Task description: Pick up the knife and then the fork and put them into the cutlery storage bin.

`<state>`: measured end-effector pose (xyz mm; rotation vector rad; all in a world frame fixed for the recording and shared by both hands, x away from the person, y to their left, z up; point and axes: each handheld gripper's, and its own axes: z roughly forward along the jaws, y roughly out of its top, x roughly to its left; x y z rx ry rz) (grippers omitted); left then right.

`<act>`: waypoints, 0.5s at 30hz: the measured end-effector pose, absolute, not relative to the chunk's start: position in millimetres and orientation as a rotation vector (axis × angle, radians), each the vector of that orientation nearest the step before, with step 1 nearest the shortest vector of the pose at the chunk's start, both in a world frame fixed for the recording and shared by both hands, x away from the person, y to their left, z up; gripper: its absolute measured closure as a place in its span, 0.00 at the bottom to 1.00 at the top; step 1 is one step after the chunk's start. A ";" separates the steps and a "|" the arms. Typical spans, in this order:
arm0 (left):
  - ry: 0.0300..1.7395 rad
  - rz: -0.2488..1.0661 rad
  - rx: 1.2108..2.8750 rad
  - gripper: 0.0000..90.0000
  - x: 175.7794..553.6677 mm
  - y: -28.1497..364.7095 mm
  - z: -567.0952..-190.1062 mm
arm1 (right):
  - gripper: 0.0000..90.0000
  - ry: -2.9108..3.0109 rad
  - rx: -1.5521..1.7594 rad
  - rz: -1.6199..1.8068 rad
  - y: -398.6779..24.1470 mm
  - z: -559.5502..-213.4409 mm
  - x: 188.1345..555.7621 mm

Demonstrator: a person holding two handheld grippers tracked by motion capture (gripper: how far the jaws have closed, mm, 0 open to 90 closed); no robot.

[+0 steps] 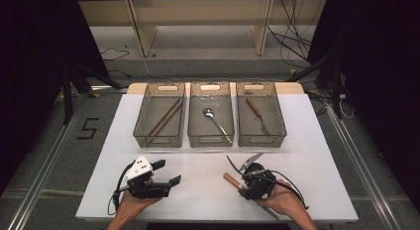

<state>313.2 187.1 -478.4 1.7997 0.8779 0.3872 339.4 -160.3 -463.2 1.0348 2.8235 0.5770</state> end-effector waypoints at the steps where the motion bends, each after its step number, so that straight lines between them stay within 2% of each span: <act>1: 0.878 0.388 1.800 0.19 313.2 187.2 -478.4 | 0.67 2.824 1.030 0.568 -160.1 -463.4 339.5; 15: 0.873 0.387 1.803 0.19 313.5 186.1 -478.6 | 0.78 2.832 0.945 0.445 -151.7 -465.6 337.9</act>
